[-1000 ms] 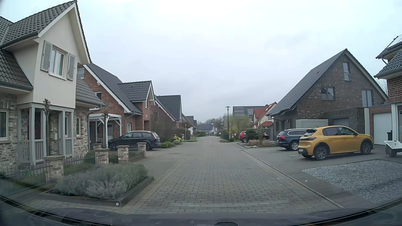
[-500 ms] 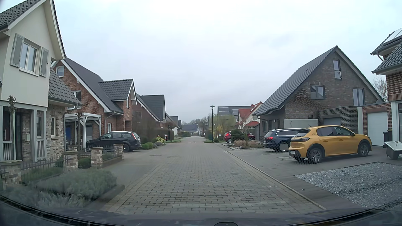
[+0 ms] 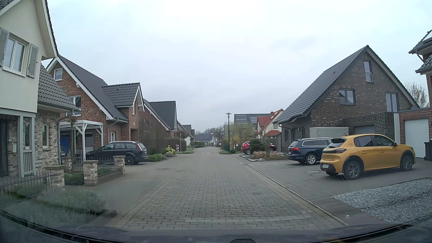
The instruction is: Follow the waypoints while adhering to traffic rules and regulations
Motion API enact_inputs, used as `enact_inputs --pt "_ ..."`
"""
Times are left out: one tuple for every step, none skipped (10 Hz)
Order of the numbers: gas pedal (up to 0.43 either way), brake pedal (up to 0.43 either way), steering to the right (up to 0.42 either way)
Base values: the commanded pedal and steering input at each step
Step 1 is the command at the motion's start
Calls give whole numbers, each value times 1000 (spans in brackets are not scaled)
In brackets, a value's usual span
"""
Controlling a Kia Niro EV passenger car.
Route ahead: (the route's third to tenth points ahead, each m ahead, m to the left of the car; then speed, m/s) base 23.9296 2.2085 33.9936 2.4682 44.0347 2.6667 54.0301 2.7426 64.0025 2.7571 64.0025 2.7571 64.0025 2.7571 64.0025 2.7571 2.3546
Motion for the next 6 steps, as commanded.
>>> enact_inputs --pt "0 0 -37" --pt "0 0 -37" --pt "0 0 -37" --pt "0 0 -34" --pt "0 0 -26" --pt "0 0 -21"
